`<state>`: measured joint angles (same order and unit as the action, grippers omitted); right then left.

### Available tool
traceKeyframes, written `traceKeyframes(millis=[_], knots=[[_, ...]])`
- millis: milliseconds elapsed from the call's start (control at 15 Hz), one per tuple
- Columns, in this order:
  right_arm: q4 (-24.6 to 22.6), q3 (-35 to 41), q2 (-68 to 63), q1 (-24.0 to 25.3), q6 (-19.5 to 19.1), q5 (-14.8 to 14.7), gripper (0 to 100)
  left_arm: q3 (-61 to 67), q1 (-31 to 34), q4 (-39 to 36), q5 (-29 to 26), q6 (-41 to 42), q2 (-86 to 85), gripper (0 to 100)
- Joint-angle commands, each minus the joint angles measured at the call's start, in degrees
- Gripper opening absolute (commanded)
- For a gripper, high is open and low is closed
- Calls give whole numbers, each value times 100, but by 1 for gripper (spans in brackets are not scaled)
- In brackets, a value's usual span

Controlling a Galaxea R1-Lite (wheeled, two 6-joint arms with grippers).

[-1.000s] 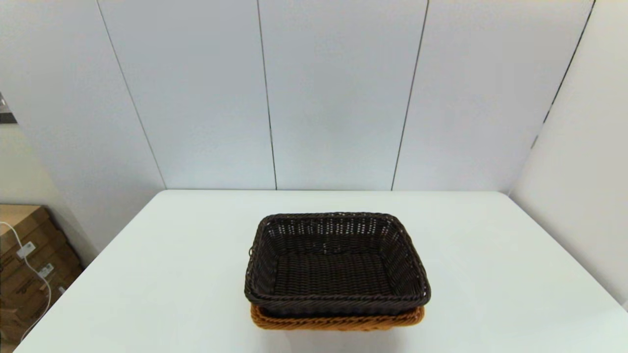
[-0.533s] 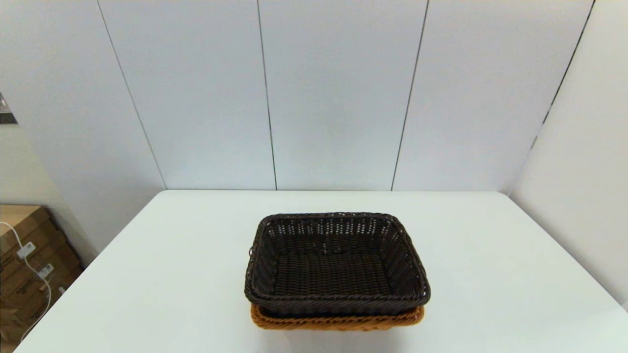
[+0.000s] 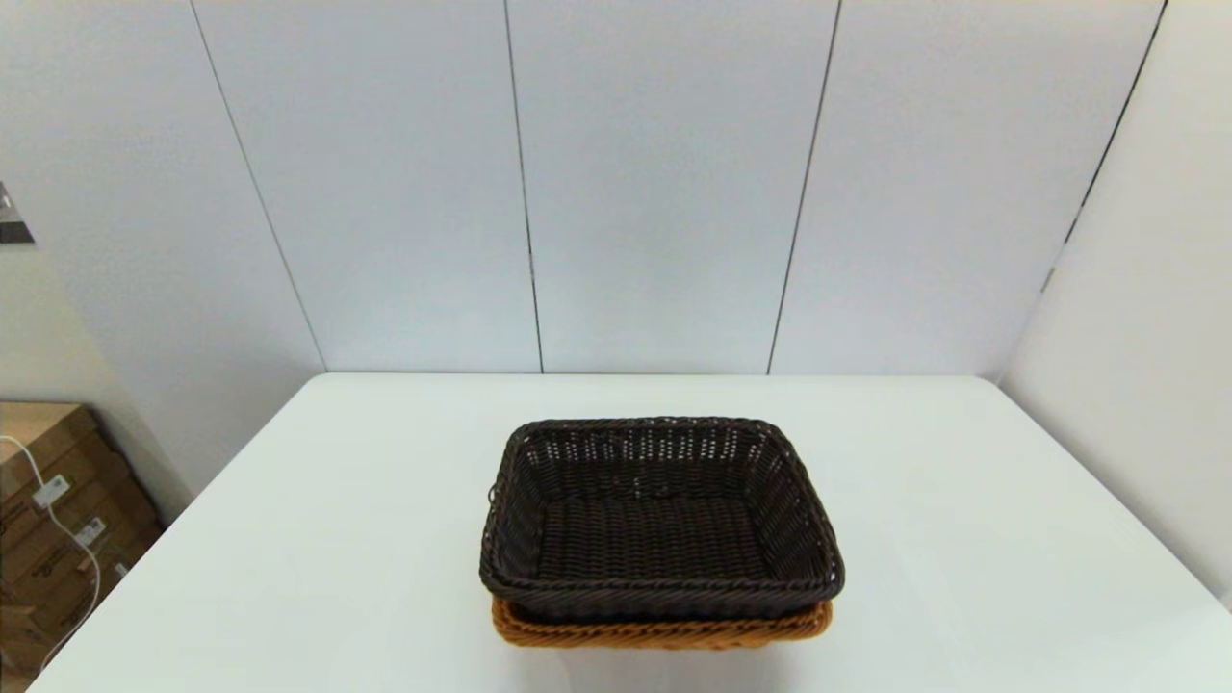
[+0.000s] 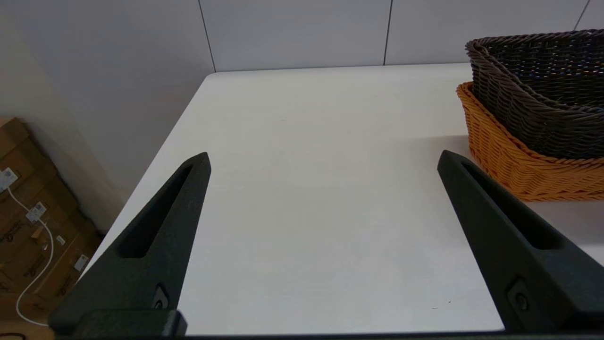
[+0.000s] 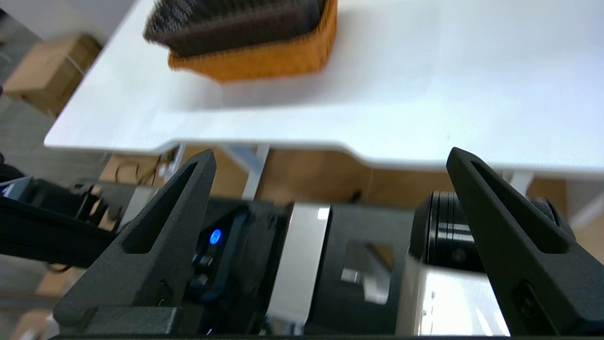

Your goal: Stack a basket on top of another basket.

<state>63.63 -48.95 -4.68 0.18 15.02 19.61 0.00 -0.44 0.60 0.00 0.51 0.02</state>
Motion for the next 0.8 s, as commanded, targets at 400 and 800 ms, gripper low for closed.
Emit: traceKeyframes(millis=[400,800], knots=[[-3736,2882,468,-9,-772,-1188,100,26,0,2,0,2,-2,100],[-4940,3945,468,-9,-1159,-1548,100,26,0,2,0,2,-2,100]])
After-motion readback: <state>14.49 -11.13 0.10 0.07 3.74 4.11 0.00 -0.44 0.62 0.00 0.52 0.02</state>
